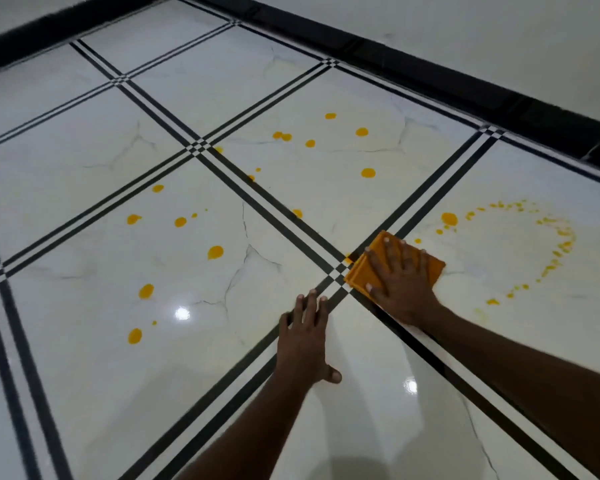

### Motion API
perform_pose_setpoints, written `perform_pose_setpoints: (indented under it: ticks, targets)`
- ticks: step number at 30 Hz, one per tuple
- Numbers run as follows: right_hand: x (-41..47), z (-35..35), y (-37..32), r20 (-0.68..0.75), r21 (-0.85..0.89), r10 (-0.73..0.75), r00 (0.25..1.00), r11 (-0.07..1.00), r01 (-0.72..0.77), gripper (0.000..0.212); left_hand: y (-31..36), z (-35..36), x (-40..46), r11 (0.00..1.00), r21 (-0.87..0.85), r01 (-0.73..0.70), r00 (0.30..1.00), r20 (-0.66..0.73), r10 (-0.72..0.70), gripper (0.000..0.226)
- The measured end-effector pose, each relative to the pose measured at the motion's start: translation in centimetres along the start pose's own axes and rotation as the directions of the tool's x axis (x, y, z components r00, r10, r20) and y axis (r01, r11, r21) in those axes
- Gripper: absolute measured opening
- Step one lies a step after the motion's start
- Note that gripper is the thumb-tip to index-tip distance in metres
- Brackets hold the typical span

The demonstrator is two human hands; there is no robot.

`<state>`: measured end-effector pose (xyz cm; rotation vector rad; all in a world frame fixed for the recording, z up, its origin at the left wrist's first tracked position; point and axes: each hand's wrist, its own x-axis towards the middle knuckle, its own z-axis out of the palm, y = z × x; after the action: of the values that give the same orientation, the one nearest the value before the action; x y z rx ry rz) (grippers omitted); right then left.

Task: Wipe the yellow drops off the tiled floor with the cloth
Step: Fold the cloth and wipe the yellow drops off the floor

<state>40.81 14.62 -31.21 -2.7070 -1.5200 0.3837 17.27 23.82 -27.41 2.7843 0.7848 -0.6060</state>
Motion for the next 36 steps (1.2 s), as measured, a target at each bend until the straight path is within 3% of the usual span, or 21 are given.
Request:
perform_pose_setpoints:
  ticks: [5, 7, 10, 12, 16, 20, 23, 26, 29, 31, 36]
  targets:
    - [-1.2, 2.2, -3.9, -0.025, -0.076, -0.388, 0.921, 0.92, 0.385, 0.07, 0.8, -0.8, -0.2, 0.999, -0.003, 0.047, 0.999, 0.009, -0.047, 0.141]
    - [1.5, 1.5, -1.9, -0.094, -0.053, -0.334, 0.938, 0.942, 0.33, 0.067, 1.4, -1.0, -0.3, 0.997, -0.002, 0.083, 0.996, 0.025, -0.082, 0.142]
    - [2.1, 0.6, 3.1, -0.143, 0.074, 0.053, 0.988, 0.996, -0.043, 0.068, 1.9, -1.2, -0.3, 0.995, -0.026, 0.098, 0.993, 0.071, -0.096, 0.142]
    - [-1.5, 1.4, 3.9, -0.182, 0.099, 0.118, 0.976, 0.99, -0.101, 0.07, 2.1, -1.4, -0.3, 0.991, -0.069, 0.11, 0.991, 0.081, -0.105, 0.14]
    - [-11.4, 3.8, 1.1, -0.139, 0.089, -0.026, 0.99, 0.995, 0.039, 0.074, 4.7, -1.6, -0.7, 0.978, -0.132, 0.162, 0.984, 0.093, -0.15, 0.141]
    - [-4.5, 2.2, 0.4, -0.196, 0.066, -0.21, 0.958, 0.972, 0.226, 0.072, 4.7, -2.0, -0.7, 0.98, -0.069, 0.188, 0.979, 0.092, -0.181, 0.144]
    - [-1.3, 0.9, 5.7, -0.176, 0.072, 0.034, 0.984, 0.997, -0.021, 0.07, 5.8, -2.4, 0.5, 0.982, -0.02, 0.189, 0.974, 0.13, -0.185, 0.147]
    - [-5.3, 1.2, 9.8, -0.221, 0.098, 0.141, 0.965, 0.988, -0.122, 0.072, 6.6, -3.4, 1.1, 0.98, 0.012, 0.201, 0.964, 0.176, -0.2, 0.15]
    - [-8.1, 1.2, 9.5, -0.222, 0.112, 0.25, 0.942, 0.967, -0.23, 0.075, 7.4, -3.6, 1.5, 0.974, 0.055, 0.218, 0.958, 0.178, -0.225, 0.148]
    - [-5.6, 0.8, 8.7, -0.246, 0.131, 0.235, 0.94, 0.969, -0.208, 0.074, 7.5, -3.5, 1.9, 0.971, 0.083, 0.226, 0.96, 0.153, -0.236, 0.146]
    - [1.2, 0.0, 10.7, -0.195, 0.041, 0.008, 0.981, 0.999, 0.0, 0.072, 7.7, -3.5, 3.1, 0.983, 0.046, 0.178, 0.979, 0.091, -0.182, 0.137]
